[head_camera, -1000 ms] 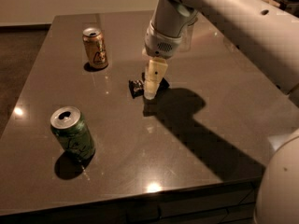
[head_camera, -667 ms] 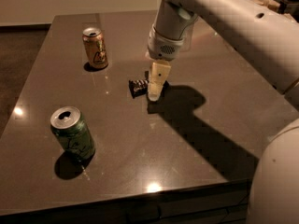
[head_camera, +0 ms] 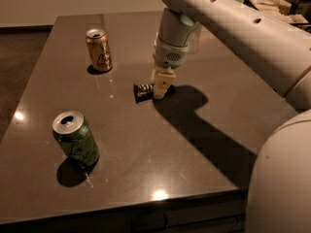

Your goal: Move rxbar chocolate near green can

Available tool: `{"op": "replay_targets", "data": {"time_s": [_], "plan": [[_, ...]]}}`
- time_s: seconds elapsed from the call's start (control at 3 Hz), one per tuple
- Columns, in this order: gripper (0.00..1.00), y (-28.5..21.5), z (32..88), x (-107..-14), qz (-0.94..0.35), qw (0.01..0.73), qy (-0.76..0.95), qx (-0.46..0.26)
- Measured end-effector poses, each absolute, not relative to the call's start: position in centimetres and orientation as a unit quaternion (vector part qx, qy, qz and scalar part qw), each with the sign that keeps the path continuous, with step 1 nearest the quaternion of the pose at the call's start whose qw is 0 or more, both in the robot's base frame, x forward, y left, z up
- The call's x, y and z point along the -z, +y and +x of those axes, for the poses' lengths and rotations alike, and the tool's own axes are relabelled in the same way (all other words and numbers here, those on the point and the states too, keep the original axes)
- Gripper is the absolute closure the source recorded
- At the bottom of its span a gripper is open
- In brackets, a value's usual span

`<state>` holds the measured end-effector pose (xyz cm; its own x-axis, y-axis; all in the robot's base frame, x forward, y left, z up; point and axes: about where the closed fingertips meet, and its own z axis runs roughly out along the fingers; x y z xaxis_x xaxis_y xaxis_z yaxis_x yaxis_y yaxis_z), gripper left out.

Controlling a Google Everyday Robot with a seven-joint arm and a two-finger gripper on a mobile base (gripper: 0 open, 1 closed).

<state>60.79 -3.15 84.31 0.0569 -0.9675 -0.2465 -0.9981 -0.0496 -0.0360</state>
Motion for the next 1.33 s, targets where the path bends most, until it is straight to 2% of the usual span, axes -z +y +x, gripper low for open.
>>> {"op": "replay_targets", "data": {"time_s": [0.33, 0.67, 1.33], "plan": [[0.72, -2.7, 60.2, -85.7, -0.722, 0.113, 0.678, -0.085], [1.00, -3.7, 57.6, -87.8, -0.722, 0.130, 0.672, -0.100], [1.00, -4.5, 51.3, -89.9, -0.731, 0.142, 0.656, -0.123]]}}
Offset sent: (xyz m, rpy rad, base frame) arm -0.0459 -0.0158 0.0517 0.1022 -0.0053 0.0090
